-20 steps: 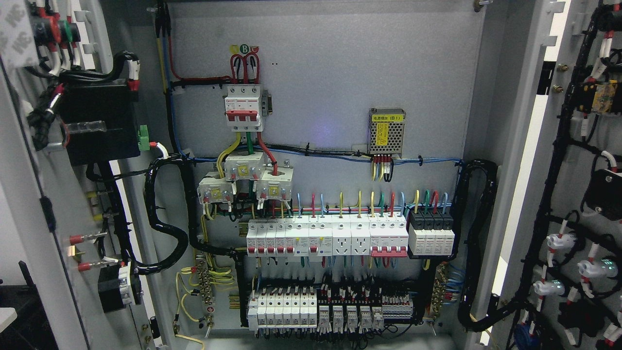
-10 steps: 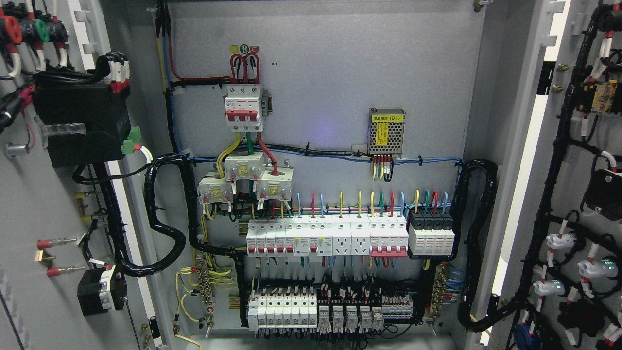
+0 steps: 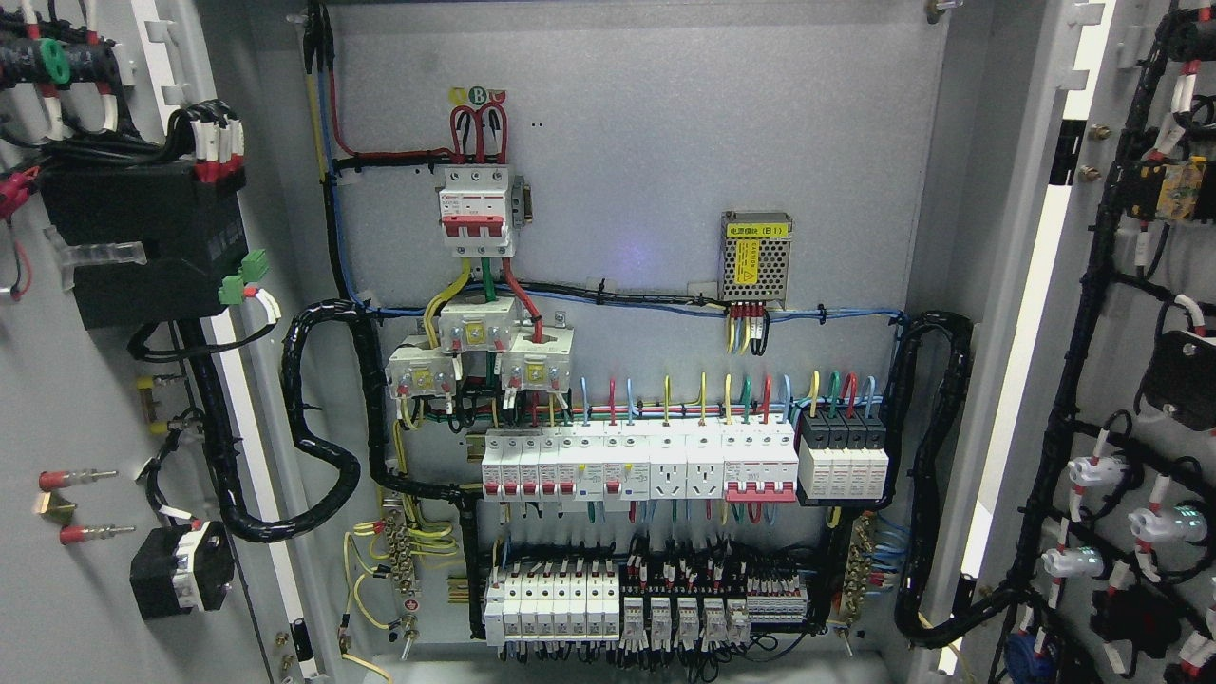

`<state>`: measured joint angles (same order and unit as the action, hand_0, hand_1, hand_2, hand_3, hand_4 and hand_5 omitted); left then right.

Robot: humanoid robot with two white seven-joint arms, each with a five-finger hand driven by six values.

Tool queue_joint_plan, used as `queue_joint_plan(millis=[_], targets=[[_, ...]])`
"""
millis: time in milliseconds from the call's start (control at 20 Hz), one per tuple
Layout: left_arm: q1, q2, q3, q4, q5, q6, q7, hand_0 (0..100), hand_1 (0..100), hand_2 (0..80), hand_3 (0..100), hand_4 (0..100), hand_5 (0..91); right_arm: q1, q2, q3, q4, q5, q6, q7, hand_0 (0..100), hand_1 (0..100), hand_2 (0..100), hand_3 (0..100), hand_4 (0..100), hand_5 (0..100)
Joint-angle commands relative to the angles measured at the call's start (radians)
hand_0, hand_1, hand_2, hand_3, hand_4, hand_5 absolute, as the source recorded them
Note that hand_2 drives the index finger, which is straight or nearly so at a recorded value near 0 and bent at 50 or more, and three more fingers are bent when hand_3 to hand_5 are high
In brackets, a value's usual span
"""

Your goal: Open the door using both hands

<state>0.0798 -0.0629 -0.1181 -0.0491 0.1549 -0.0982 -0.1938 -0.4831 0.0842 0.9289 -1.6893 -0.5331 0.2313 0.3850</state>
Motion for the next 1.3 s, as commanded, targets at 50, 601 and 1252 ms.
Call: queue_joint_plan(millis=[50, 601, 1252], targets=[[0.000, 0.000, 0.000, 0.000, 0.000, 0.000, 0.001, 0, 0, 0.0, 0, 3, 0.0, -0.005, 0.008, 0.010, 0.002, 0.016, -0.004, 0.000, 11, 0, 0, 0, 0, 0], [0.000, 0.000, 0.000, 0.000, 0.000, 0.000, 0.001, 0, 0, 0.0, 0, 3, 0.0, 0.049, -0.060, -0.165, 0.028, 0.018, -0.032, -0.002, 11, 0, 0, 0, 0, 0], [0.009, 0.000, -0.023, -0.085, -0.008, -0.002, 0.001, 0, 0, 0.0, 0, 3, 0.0, 0.216, -0.225, -0.337, 0.019, 0.036, -0.208, -0.026, 11, 0, 0, 0, 0, 0]])
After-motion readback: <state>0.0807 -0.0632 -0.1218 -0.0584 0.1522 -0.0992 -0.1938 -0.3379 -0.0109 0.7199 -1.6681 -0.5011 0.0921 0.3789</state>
